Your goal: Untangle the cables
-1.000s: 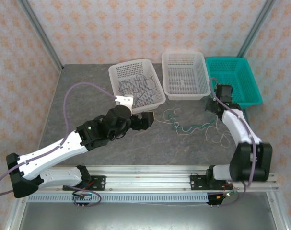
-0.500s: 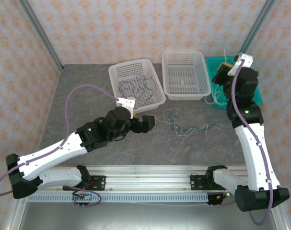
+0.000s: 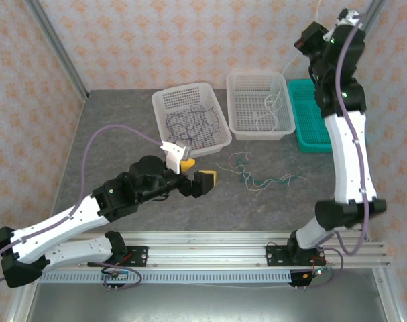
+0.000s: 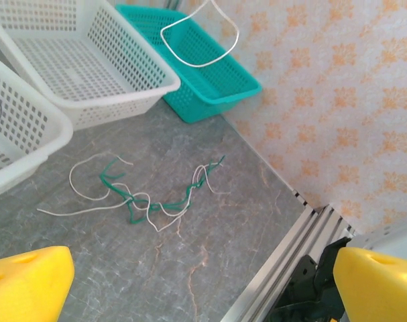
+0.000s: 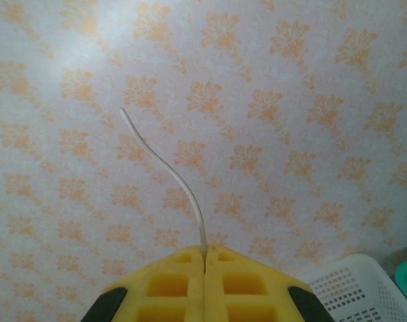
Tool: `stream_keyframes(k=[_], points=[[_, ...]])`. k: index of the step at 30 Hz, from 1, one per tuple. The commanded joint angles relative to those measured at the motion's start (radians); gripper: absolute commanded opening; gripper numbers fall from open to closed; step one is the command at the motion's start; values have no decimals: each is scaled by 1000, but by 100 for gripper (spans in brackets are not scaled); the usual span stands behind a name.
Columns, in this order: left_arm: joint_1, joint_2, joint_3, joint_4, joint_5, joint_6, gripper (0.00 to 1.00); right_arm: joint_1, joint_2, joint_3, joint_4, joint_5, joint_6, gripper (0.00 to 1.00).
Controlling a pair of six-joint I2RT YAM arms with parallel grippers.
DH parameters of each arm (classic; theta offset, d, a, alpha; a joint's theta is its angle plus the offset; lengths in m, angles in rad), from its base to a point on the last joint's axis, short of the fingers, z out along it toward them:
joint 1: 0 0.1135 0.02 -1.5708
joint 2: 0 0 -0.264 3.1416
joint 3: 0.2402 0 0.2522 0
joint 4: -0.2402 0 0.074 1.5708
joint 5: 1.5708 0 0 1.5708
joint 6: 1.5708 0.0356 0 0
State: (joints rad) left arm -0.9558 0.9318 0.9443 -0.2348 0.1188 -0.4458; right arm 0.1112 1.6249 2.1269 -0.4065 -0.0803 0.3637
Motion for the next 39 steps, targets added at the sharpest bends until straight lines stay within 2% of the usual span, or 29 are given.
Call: stream_keyframes(k=[1, 5, 8, 10, 13, 14, 19, 22, 24, 27, 29, 31, 34, 37, 39], points=[[-4, -37, -23, -3, -47, 26, 100, 4, 172, 204, -158, 48, 34, 0], [-4, -58, -37, -29, -79, 17, 100, 18, 433, 577, -358, 2, 161, 0], [-3, -77, -47, -38, -101, 8, 100, 50, 485, 584, -399, 110, 289, 2], [-3, -92, -54, -40, -111, 2, 100, 65, 522, 585, -417, 126, 294, 16], [-3, -119, -60, -57, -123, -4, 100, 81, 553, 588, -441, 106, 283, 59], [-4, -129, -63, -63, -129, -6, 100, 86, 553, 588, -448, 106, 270, 65], [-4, -159, -79, -78, -152, -17, 100, 93, 503, 588, -481, 68, 244, 66], [-4, -160, -82, -74, -150, -27, 100, 96, 441, 586, -553, -11, 213, 66], [-4, -159, -89, -64, -145, -35, 100, 113, 403, 584, -618, -56, 161, 66], [-4, -158, -101, -52, -157, -55, 100, 192, 335, 567, -769, -61, 10, 66], [-4, -156, -105, -54, -177, -70, 100, 270, 283, 506, -857, -30, -70, 66], [-4, -158, -109, -63, -197, -83, 100, 353, 208, 351, -871, 28, -124, 65], [-4, -164, -114, -77, -218, -83, 100, 456, 5, -84, -705, 113, -159, 66], [-4, -177, -117, -97, -227, -83, 100, 461, -212, -507, -469, 94, -150, 67], [-4, -190, -122, -104, -234, -83, 100, 461, -276, -632, -478, 133, -162, 68]])
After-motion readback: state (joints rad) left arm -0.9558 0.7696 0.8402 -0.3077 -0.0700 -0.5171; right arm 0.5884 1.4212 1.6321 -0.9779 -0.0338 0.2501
